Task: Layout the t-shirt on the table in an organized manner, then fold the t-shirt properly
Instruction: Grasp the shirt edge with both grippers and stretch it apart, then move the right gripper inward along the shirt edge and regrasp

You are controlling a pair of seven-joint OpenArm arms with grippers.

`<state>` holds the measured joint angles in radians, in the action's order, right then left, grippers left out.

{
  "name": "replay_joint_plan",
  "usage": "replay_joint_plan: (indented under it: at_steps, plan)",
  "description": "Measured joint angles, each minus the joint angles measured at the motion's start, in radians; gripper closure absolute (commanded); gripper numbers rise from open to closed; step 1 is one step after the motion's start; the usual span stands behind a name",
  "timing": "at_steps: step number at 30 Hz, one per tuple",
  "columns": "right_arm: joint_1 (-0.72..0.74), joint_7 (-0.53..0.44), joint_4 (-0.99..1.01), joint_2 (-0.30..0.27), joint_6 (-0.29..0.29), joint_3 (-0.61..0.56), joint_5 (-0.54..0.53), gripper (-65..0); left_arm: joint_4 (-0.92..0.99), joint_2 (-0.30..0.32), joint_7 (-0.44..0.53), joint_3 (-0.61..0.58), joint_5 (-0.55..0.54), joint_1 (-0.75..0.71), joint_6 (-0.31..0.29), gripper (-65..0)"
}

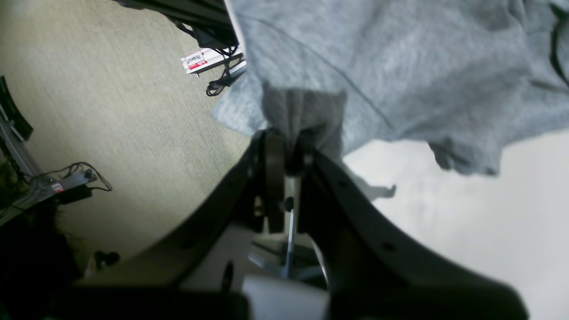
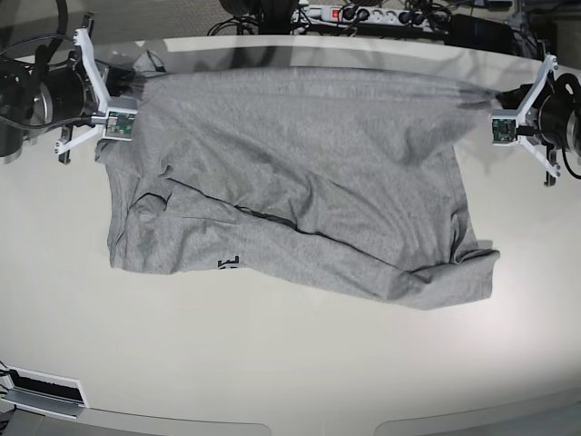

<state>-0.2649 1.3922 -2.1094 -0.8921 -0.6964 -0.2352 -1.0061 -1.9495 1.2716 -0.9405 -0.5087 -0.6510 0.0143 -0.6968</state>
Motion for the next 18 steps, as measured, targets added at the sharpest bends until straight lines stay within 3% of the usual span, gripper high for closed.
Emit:
replay_joint_plan:
  at_steps: [4, 7, 9, 12, 18]
  plan:
    - [0.007, 0.000, -0.026, -0.011, 0.000, 0.000, 0.001, 0.0, 0.000, 0.000, 0.010, 0.000, 0.049, 0.002, 0.000, 0.0]
    - [0.006, -0.116, -0.049, -0.011, 0.000, 0.000, 0.012, 0.0, 0.000, 0.000, 0.063, 0.000, 0.103, 0.002, 0.000, 0.0]
    - [0.008, -0.238, -0.055, 0.006, -0.003, 0.000, 0.076, 0.0, 0.000, 0.001, 0.092, 0.000, 0.136, 0.002, 0.000, 0.0]
    - [0.007, -0.352, -0.055, 0.103, 0.041, 0.000, 0.270, 0.0, 0.000, 0.003, 0.111, 0.000, 0.147, 0.002, 0.000, 0.0]
    - [0.008, -0.545, -0.021, 0.290, 0.076, 0.000, 0.486, 0.0, 0.000, 0.003, 0.130, 0.000, 0.155, 0.002, 0.003, 0.0]
